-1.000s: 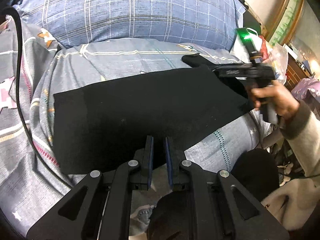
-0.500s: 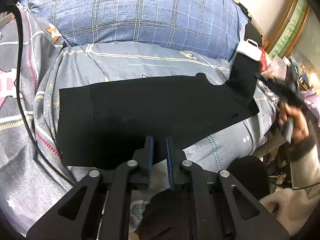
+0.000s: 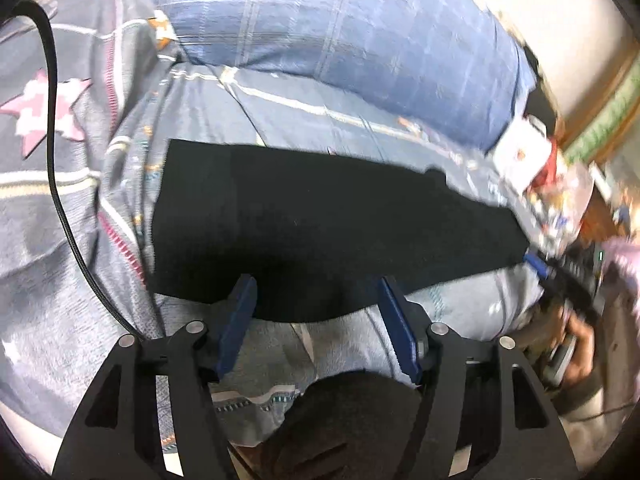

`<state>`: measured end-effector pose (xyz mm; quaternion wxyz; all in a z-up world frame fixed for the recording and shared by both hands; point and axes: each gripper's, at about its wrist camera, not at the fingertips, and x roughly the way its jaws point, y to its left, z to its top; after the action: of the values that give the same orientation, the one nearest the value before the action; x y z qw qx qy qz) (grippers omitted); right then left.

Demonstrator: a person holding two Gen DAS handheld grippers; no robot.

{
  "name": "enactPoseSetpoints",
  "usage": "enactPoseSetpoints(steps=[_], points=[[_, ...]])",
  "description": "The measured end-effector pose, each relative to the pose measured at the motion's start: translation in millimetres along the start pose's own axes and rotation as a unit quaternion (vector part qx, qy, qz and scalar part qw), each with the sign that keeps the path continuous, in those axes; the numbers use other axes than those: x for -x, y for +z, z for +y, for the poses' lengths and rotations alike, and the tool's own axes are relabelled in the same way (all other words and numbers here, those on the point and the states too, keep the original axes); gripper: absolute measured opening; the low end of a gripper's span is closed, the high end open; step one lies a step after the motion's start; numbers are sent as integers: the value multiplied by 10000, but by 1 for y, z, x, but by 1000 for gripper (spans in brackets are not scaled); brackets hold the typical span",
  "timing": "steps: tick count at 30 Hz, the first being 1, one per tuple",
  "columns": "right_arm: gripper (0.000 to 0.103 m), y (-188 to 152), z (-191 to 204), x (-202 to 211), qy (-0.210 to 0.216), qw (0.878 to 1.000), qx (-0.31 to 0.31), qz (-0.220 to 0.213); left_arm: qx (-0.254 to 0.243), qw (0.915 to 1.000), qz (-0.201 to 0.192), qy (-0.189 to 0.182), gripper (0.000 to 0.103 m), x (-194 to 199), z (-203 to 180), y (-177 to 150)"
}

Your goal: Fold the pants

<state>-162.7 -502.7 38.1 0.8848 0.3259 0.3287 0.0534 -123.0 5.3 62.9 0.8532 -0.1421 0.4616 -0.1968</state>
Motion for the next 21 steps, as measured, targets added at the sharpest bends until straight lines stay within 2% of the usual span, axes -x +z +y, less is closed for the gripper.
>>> enactPoseSetpoints(steps=[2, 4, 6, 8, 10, 11, 13, 14, 18, 20, 21], points=[[29, -8, 37, -6, 190, 9965, 787, 206, 149, 9999, -23, 20, 62, 4, 5, 0], [29, -17, 75, -18, 307, 9835, 1710, 505, 220, 9997, -34, 66, 63, 4, 8, 0], [29, -34, 120, -36, 422, 9569, 2760, 794, 271, 9994, -30, 224, 63, 3, 12, -2], [29, -46, 148, -55, 542, 9367, 3305, 1020, 375, 9986, -56, 382, 63, 3, 19, -1], [29, -64, 172, -75, 772, 9152, 3742, 1285, 583, 9973, -159, 425, 64, 6, 29, 1], [29, -74, 186, -86, 847, 8992, 4041, 1448, 716, 9963, -197, 441, 65, 6, 35, 2], [30, -96, 198, -101, 934, 8747, 4458, 1655, 929, 9943, -241, 469, 67, 5, 43, 7], [30, -107, 208, -109, 991, 8576, 4719, 1789, 988, 9936, -243, 492, 67, 2, 47, 11], [33, -131, 223, -133, 1058, 8196, 5266, 1996, 944, 9939, -239, 516, 67, -7, 48, 19], [33, -137, 229, -144, 1037, 8069, 5452, 2021, 936, 9942, -243, 479, 67, -10, 49, 22], [33, -137, 229, -148, 1002, 8054, 5496, 1983, 943, 9942, -248, 453, 67, -11, 48, 24]])
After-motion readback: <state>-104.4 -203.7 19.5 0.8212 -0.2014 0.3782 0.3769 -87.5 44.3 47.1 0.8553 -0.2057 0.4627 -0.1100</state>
